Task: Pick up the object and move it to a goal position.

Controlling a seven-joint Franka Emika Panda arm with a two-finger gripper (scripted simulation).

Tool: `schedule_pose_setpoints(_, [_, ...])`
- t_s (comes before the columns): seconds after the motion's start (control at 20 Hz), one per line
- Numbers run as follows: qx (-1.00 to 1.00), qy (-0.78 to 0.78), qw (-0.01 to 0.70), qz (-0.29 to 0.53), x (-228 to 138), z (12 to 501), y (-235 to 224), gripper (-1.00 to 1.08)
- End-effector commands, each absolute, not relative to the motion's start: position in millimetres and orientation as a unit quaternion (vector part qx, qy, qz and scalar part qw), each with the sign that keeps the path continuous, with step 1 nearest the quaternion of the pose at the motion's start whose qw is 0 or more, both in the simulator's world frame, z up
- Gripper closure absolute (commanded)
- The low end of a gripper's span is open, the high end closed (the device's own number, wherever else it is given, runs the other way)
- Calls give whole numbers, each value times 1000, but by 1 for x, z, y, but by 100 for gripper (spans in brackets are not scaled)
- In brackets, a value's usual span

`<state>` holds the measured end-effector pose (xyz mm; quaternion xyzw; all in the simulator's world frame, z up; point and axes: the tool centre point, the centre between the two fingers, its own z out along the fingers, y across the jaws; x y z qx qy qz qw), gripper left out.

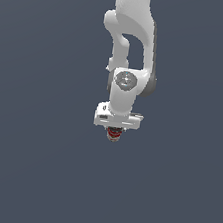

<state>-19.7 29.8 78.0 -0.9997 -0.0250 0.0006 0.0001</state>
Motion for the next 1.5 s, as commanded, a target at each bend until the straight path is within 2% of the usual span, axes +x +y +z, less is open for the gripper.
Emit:
schedule_pose_setpoints(0.0, [-1000, -25, 0, 0, -19, 77, 30, 108])
schedule_pose_setpoints(0.65, [-1000, -25, 0, 0, -32, 109, 0, 108])
schedule_pose_setpoints(1.45, [-1000, -25, 2, 0, -80, 237, -124, 108])
